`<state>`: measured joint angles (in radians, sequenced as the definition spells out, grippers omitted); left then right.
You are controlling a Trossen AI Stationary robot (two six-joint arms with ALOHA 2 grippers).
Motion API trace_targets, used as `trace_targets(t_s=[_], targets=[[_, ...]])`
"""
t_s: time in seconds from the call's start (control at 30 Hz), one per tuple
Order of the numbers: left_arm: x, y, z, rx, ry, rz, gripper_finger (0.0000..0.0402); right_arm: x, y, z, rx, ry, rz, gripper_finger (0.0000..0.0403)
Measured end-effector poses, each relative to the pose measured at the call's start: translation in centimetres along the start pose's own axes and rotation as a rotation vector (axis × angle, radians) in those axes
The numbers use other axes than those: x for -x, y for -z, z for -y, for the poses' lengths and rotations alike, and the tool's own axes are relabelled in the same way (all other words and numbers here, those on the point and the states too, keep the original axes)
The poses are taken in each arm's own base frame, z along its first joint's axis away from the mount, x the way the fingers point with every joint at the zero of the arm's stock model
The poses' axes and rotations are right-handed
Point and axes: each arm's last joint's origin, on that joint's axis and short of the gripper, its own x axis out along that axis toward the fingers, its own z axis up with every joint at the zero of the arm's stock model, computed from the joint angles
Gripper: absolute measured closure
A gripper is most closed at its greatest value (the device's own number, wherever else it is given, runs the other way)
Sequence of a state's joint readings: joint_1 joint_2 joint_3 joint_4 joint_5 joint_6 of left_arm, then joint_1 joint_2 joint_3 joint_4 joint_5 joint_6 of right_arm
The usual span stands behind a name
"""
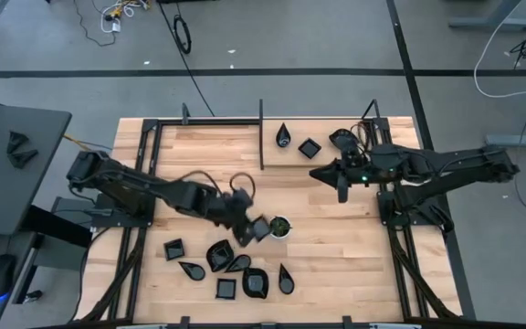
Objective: Pick & Place Mini shaped plates
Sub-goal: Stack the square plate on top of the square plate on the shelf
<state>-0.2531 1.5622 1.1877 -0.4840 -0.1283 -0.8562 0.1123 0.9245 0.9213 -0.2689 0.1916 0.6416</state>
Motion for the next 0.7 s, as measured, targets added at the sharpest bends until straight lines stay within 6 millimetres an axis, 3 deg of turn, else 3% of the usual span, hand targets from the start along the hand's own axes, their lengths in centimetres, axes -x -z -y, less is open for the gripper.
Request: trace_targets(t_s=[0.23,0.4,0.7], targets=[[0.7,-3.9,-0.8,0.105,0.021,0.296,0.0393,-3.6,0.2,-0.8,0.087,0.067,-0.154,0.0308],[0.7,-5.3,-1.7,0.166,-0.022,0.399,0.0395,-6.9,1.4,-0.7,0.153,0.134,-0.245,0.0265],[0.7,-5.9,-2.4,0.180,-0.047,0.416,0.0393,-9.7,2.3,-0.5,0.239,0.169,-0.229,0.0265]])
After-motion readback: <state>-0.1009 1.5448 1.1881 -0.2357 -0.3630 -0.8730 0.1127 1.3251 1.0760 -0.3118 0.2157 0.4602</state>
